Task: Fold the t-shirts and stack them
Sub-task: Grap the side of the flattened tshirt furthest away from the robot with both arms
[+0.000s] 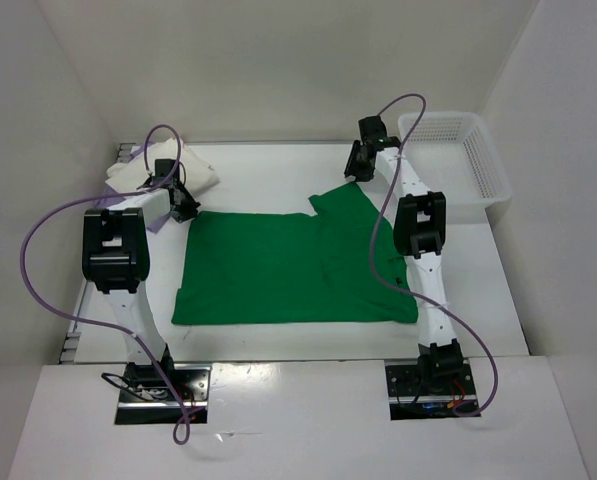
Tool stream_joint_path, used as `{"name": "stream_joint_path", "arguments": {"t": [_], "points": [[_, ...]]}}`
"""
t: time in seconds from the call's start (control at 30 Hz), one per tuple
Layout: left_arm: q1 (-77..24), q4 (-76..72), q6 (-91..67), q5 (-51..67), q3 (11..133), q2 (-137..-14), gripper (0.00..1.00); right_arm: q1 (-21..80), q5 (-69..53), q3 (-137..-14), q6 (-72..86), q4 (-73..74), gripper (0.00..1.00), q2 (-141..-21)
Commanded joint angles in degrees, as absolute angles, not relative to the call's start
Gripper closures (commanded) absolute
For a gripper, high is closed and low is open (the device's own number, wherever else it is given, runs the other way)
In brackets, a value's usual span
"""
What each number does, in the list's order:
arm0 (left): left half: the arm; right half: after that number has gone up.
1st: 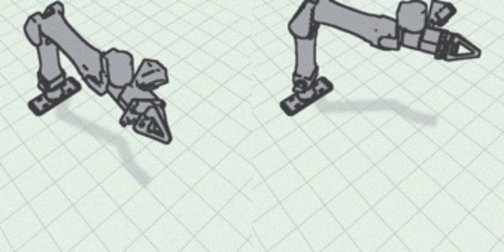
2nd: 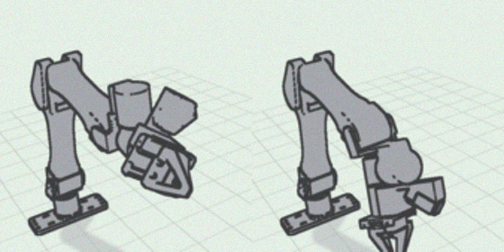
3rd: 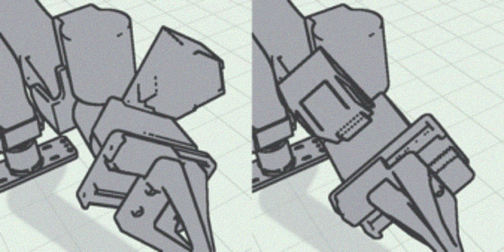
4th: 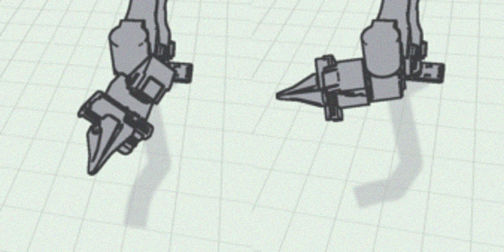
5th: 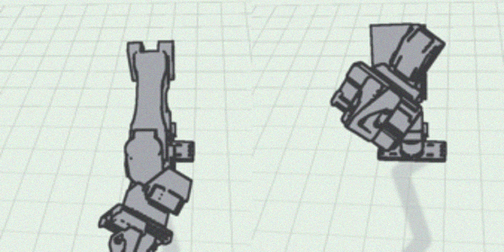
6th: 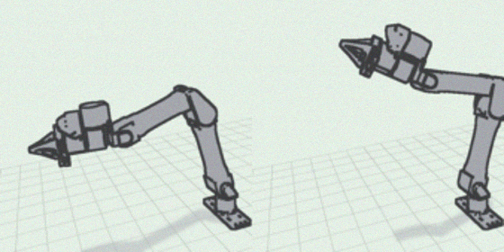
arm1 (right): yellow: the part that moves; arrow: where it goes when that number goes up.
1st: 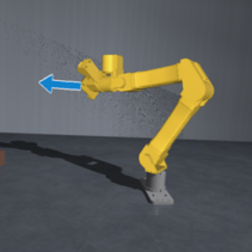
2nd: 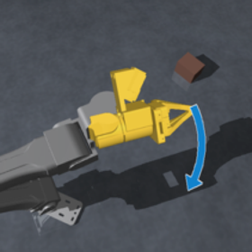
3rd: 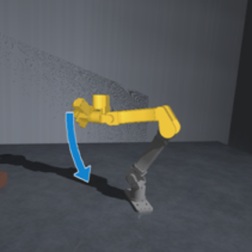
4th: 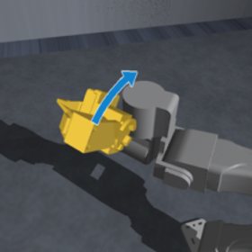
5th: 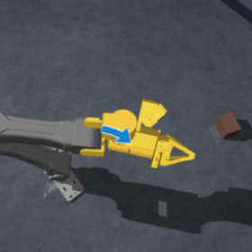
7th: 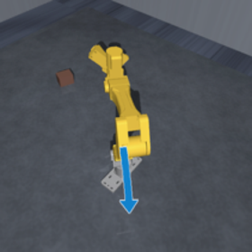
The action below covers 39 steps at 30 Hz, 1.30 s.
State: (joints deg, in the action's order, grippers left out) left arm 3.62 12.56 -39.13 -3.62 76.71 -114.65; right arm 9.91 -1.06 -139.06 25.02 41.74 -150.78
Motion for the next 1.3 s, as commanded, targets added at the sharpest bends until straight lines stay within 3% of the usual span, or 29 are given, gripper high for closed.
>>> {"name": "stream_joint_path", "arguments": {"t": [0.0, 0.33, 0.37, 0.47, 0.63, 0.73, 0.9, 1.27], "points": [[3.6, 11.5, -39.0, -2.6, 76.4, -111.4, 1.0, 10.7, -2.1, -138.6, 24.7, 42.9, 0.58, -149.8], [3.6, 10.5, -39.6, -2.1, 74.8, -110.9, 1.0, 10.7, 1.7, -131.5, 24.7, 40.9, 0.6, -145.7], [3.6, 10.5, -39.6, -2.1, 74.8, -110.9, 1.0, 10.7, 2.2, -131.5, 24.7, 40.9, 0.55, -145.7], [3.6, 10.5, -39.6, -2.1, 74.8, -110.4, 1.0, 10.7, 3.3, -131.0, 24.7, 40.9, 0.55, -145.2], [3.6, 10.5, -39.6, -2.1, 74.8, -110.4, 1.0, 10.7, 4.5, -131.6, 24.7, 43.0, 0.63, -145.7], [3.6, 10.5, -39.6, -2.1, 75.3, -110.4, 1.0, 10.7, 6.8, -131.6, 24.2, 43.0, 0.54, -145.1], [3.6, 10.5, -39.6, -1.5, 75.8, -110.9, 1.0, 10.7, 6.3, -131.0, 24.2, 43.0, 0.54, -145.1], [3.6, 10.5, -39.6, -1.5, 76.4, -112.0, 1.0, 11.3, 2.4, -131.2, 24.8, 42.4, 0.89, -146.2]]}}
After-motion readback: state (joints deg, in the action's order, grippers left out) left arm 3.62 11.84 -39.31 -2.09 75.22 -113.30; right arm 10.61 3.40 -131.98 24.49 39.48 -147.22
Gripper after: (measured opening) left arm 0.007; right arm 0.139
